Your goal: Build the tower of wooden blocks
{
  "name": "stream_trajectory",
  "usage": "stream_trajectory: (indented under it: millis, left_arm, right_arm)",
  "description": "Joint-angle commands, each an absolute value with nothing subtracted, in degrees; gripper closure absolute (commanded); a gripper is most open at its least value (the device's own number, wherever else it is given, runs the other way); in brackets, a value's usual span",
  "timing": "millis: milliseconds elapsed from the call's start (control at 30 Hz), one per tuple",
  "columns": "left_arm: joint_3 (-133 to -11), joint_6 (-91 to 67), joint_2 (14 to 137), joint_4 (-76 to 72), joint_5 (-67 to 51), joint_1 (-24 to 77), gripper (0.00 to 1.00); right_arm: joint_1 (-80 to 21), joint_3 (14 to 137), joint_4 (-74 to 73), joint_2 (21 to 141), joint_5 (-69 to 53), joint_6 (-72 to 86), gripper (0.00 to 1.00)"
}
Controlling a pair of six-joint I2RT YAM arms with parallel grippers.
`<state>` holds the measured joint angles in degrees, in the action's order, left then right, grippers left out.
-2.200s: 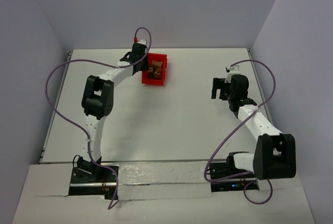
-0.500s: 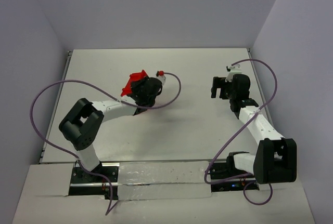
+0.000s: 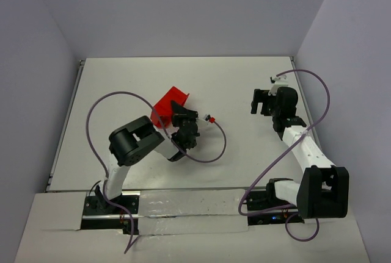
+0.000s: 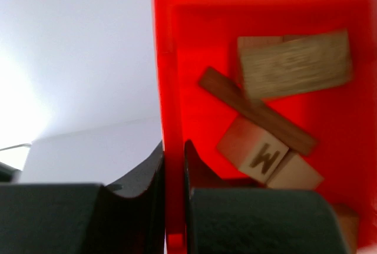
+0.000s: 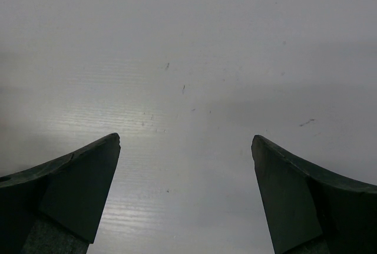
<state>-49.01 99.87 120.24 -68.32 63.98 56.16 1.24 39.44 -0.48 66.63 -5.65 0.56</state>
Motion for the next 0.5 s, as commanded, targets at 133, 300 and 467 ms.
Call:
stream_trajectory:
  millis: [133, 300, 467]
  left_arm:
    - [-50.9, 115.7, 124.2, -106.7, 64.3, 57.7, 1.00]
    - [-51.0, 116.5, 125.9, -106.7, 64.2, 58.0, 1.00]
    - [-51.2, 117.5, 126.4, -106.7, 64.1, 58.0, 1.00]
  right_arm:
    - [3.2, 41.4, 0.5, 63.5, -6.7, 0.6, 0.00]
    - [3.9, 41.2, 0.5, 63.3, -7.5, 0.7, 0.00]
    - [4.3, 41.4, 0.4, 63.3, -7.9, 0.6, 0.00]
